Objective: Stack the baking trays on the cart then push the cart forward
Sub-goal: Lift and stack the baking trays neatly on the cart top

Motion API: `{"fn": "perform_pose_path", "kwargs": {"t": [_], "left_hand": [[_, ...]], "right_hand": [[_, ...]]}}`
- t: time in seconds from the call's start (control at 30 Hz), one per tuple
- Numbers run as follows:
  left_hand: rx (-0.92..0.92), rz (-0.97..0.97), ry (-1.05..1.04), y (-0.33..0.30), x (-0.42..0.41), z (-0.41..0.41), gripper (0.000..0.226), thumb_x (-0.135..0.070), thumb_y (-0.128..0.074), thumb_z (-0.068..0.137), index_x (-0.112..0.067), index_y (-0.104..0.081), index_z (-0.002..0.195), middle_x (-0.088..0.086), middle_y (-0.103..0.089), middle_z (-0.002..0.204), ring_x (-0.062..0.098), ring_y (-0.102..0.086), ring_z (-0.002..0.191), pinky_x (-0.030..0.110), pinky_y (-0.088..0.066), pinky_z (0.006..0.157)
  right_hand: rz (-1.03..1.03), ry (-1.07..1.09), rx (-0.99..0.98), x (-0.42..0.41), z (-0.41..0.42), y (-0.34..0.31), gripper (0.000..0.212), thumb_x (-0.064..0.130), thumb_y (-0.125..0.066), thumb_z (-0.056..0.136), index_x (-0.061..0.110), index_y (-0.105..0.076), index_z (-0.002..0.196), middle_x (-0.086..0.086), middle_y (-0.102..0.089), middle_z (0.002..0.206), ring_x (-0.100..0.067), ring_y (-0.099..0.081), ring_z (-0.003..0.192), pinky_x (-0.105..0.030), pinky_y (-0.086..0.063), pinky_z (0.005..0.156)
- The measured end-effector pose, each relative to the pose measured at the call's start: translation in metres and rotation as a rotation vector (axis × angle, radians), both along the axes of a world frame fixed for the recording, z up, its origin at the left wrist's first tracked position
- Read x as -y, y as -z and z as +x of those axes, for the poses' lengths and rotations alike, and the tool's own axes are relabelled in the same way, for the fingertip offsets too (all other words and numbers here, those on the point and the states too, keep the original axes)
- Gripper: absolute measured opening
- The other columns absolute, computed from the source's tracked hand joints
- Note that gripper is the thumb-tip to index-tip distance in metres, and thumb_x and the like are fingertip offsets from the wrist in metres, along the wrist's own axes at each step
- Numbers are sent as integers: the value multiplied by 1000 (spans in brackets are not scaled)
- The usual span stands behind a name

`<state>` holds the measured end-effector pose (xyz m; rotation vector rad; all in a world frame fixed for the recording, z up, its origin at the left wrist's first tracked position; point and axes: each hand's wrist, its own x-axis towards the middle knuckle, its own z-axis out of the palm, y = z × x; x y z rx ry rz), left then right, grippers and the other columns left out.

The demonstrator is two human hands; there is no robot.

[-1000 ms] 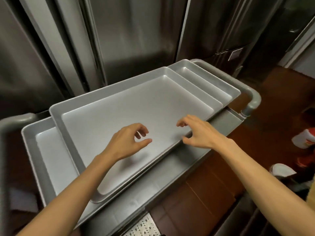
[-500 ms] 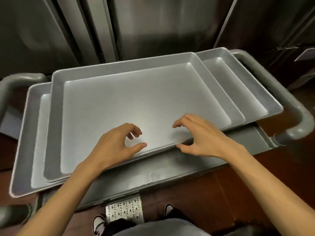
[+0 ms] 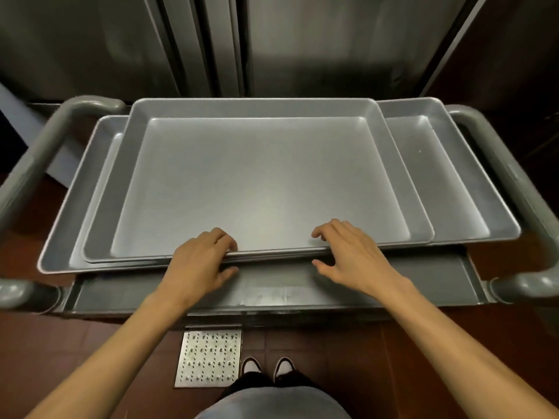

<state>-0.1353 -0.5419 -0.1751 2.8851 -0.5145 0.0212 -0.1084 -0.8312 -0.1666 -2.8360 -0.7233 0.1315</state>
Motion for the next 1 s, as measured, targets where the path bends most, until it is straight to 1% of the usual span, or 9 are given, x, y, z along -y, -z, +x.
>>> {"fn": "perform_pose_path", "kwargs": {"t": [0.07,0.17,0.33,0.5,0.6,0.7,0.77,0.9,1.0], "left_hand": [[62,56,-34,4,-1,-1,32,-22,-85,67,-13,-63,88,6,-63,90,28,-60,73,34,-45,52],[87,107,-50,8,-1,-1,33,-21,-88,63,-11,-61,79,7,-60,78,29,-57,65,32,-41,44],[61,169,-44,7,1,4,37,-23,-88,62,-8,-55,74,9,-57,72,30,-55,62,34,-40,41],[29,201,2,4,-1,8,42,-23,-91,56,-8,-54,69,9,-56,67,30,-54,54,31,-39,38],[25,201,55,2,-4,12,45,-36,-89,60,-8,-54,68,9,-56,65,29,-54,51,32,-42,37],[42,152,98,3,-5,15,57,-62,-70,67,-8,-53,67,9,-56,65,29,-54,52,32,-37,39],[49,133,114,1,-5,16,64,-71,-59,65,-7,-53,67,9,-56,66,29,-55,53,32,-35,41],[55,128,114,-12,-7,19,66,-74,-56,64,-8,-52,67,8,-56,65,30,-55,53,33,-37,42],[68,164,86,-26,-9,21,58,-67,-62,71,-10,-54,70,7,-57,69,29,-56,56,33,-40,45]], "right_hand": [[-76,10,36,-5,0,8,42,41,-67,82,18,-54,115,-2,-57,107,-23,-54,96,-34,-43,77],[-174,36,99,-13,1,15,28,35,-71,82,16,-59,99,-3,-60,95,-24,-55,85,-33,-40,67],[-159,4,101,-14,8,9,31,22,-84,69,7,-58,75,-10,-59,72,-28,-53,61,-32,-34,49],[-211,-81,97,-14,19,8,31,34,-76,79,11,-54,78,-7,-57,75,-26,-53,64,-31,-30,50],[-190,-143,92,-9,22,9,39,42,-76,78,14,-50,73,-5,-54,71,-25,-51,60,-31,-31,48],[-141,-191,47,-6,27,7,62,76,-51,71,15,-42,68,1,-46,65,-20,-44,54,-30,-28,46],[-113,-203,17,-4,28,6,70,85,-39,64,15,-39,67,2,-44,64,-19,-42,53,-31,-24,46],[-84,-209,36,-3,31,-3,65,82,-45,67,16,-38,66,2,-44,63,-19,-40,51,-30,-23,47],[-91,-212,86,-4,34,-14,54,65,-64,74,17,-40,66,1,-47,64,-20,-43,52,-30,-25,47]]}}
